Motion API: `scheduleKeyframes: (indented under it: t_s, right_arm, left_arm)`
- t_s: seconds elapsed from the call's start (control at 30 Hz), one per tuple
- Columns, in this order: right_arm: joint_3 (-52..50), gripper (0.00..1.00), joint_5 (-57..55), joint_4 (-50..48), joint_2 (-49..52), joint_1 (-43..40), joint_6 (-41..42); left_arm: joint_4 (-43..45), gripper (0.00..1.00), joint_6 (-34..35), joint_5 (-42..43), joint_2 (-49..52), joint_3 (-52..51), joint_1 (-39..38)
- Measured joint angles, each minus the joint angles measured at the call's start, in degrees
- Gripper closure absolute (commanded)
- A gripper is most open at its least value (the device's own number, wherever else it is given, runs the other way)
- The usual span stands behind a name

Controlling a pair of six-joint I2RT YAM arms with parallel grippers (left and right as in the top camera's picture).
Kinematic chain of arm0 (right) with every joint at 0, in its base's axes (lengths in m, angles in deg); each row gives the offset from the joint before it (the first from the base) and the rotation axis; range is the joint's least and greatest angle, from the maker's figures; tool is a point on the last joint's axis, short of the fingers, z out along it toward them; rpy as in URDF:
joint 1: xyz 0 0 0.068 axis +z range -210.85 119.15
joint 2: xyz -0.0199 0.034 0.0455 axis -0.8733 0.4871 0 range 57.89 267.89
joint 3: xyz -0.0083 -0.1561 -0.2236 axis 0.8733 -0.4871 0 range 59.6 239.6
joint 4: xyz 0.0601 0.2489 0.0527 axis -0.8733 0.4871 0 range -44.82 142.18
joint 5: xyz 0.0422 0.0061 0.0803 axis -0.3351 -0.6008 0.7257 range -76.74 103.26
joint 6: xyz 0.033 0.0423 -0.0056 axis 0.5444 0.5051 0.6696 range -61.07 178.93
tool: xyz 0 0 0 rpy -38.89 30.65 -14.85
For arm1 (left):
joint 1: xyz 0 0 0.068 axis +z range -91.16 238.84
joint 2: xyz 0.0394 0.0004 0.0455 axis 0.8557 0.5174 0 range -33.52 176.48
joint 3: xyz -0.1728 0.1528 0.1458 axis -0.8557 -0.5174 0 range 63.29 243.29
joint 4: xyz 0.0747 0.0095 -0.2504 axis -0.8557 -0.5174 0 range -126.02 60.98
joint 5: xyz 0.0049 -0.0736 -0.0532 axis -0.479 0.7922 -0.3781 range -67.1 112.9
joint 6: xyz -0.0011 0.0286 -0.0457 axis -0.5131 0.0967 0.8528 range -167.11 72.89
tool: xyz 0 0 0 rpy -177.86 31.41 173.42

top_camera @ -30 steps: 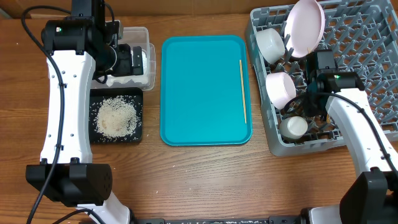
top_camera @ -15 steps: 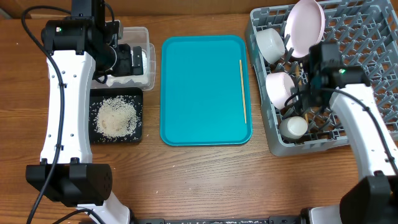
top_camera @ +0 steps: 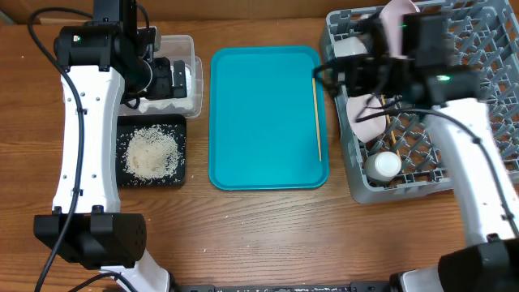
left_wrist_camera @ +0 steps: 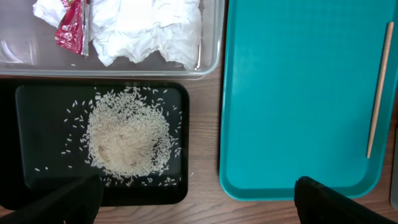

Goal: Sort waste into correct bins and load items into the dishwasher

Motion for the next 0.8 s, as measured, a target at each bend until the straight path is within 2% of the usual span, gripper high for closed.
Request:
scheduleKeyframes:
  t_s: [0.1, 0.23, 0.5, 0.8]
  right_arm:
    - [0.0, 0.07, -10.86, 0.48, 3.82, 8.11, 3.65]
    - [0.0, 0.15, -21.38, 2.27, 9.35, 13.73, 5.68]
    - [0.0, 0.24, -31.78, 4.02, 20.28, 14.47, 5.92]
    - [0.0, 0.26, -35.76, 4.83, 27.21, 14.47, 5.25]
  left_arm:
    - [0.0, 0.0, 0.0, 0.0, 0.0, 0.0, 0.0]
    - [0.02, 0.0, 0.0, 0.0, 0.0, 0.0, 0.0]
    - [0.02, 0.0, 0.0, 0.02, 0.0, 0.0, 0.0]
    - [0.0, 0.0, 0.0, 0.0, 0.0, 0.0, 0.0]
